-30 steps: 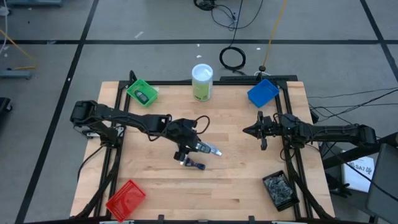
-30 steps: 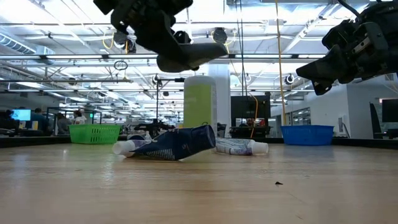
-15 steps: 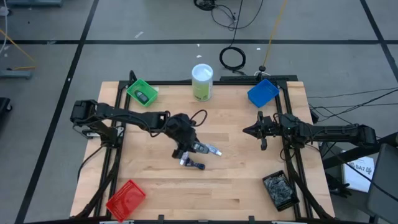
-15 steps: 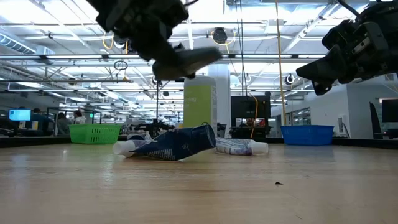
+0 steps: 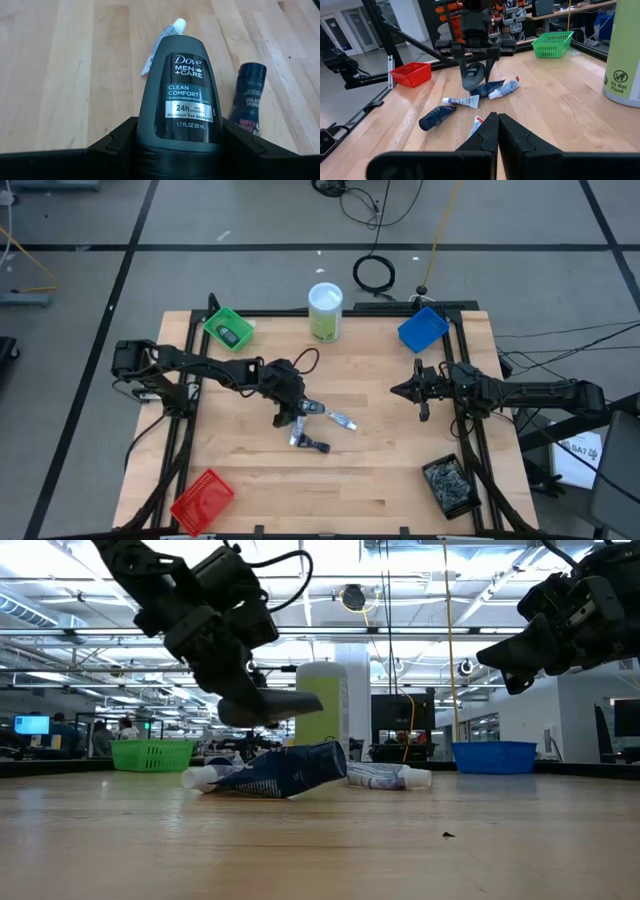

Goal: Pick & Place Travel size toiletries
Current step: Put the black deodorant into the green bin, then put the right white toothpaste into the red bin

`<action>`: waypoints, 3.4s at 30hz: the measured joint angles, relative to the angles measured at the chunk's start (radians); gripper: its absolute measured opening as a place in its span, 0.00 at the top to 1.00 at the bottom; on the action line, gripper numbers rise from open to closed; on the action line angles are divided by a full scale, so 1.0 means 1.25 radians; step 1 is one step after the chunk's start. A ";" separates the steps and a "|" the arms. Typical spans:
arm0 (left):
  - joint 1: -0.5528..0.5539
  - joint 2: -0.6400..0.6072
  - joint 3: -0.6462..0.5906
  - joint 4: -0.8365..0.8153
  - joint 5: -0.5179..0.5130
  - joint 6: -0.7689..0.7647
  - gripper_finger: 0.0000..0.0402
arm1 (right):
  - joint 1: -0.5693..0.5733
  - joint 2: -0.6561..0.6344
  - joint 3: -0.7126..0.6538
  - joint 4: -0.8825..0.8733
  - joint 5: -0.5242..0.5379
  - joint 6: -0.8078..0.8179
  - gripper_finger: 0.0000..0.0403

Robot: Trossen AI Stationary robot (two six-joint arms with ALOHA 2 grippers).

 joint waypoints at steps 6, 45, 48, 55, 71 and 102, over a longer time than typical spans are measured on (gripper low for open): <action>0.026 -0.077 -0.048 0.036 -0.054 -0.019 0.51 | 0.000 0.002 0.000 0.000 0.000 0.004 1.00; 0.525 -0.533 -0.252 -0.236 -0.608 -0.409 0.49 | 0.000 0.016 0.000 0.005 0.003 0.005 1.00; 0.558 -0.503 -0.252 -0.232 -0.586 -0.409 0.47 | 0.000 0.016 0.000 0.005 0.003 0.004 1.00; 0.599 -0.437 -0.252 -0.139 -0.568 -0.395 0.49 | 0.000 0.016 0.000 0.005 0.003 0.005 1.00; 0.623 -0.386 -0.252 -0.097 -0.568 -0.388 0.23 | 0.000 0.016 0.000 0.005 0.003 0.005 1.00; 0.491 -0.466 -0.252 -0.094 -0.032 -0.158 0.36 | 0.000 0.016 0.000 0.005 0.003 0.003 1.00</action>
